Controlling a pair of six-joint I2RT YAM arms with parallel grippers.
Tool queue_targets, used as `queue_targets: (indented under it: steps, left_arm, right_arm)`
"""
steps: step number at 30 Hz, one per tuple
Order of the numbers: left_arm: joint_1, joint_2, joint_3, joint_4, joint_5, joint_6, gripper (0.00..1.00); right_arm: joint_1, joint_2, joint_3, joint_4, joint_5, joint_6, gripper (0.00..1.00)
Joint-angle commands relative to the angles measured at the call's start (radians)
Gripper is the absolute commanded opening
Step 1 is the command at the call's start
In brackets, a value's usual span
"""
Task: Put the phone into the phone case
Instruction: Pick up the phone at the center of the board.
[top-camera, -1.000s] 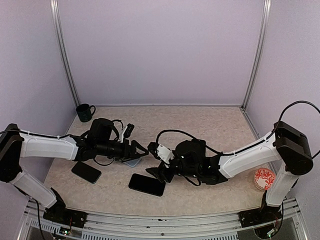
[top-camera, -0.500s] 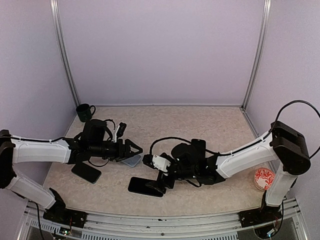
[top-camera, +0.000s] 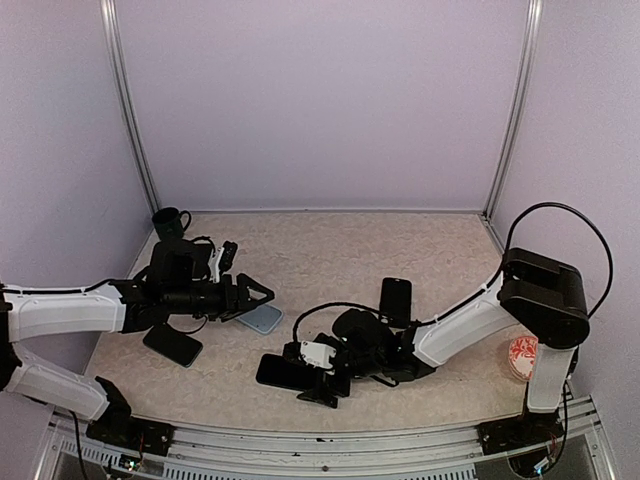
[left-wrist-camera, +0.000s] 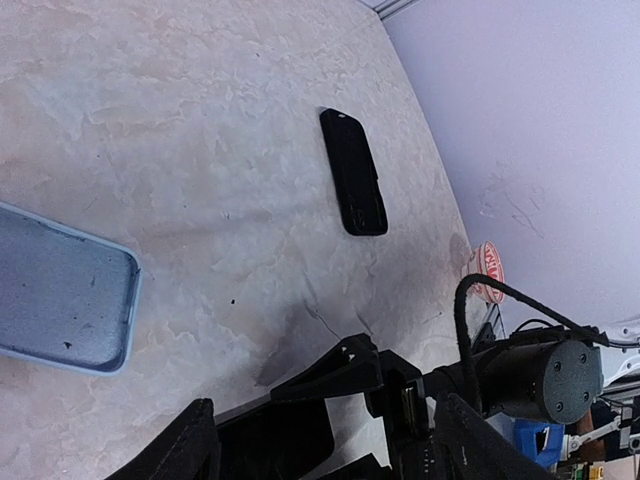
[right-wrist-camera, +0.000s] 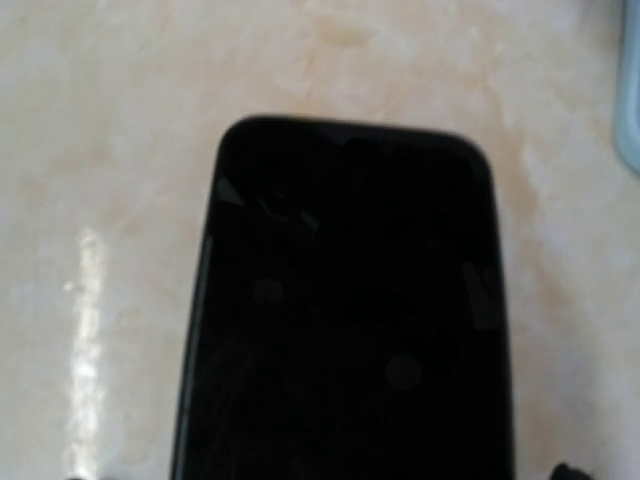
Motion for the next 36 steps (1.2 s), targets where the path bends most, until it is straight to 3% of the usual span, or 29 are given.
queue_targets:
  steps: [1,18,29,36]
  left_arm:
    - [0.004,-0.018,-0.006,0.003,-0.008,-0.006,0.72]
    - [0.005,-0.01,0.006,0.004,-0.015,-0.013,0.72]
    - [0.006,-0.01,0.012,-0.002,-0.026,-0.009,0.72]
    - [0.007,-0.004,-0.02,-0.027,-0.058,-0.004,0.72]
  right_arm:
    - [-0.021,0.018,-0.045,0.089,-0.037,0.01,0.99]
    - [-0.047,0.089,-0.089,0.161,-0.079,0.081,0.93]
    - [-0.055,0.112,-0.084,0.148,-0.044,0.085,0.8]
    - [-0.055,0.089,-0.104,0.193,0.011,0.073,0.62]
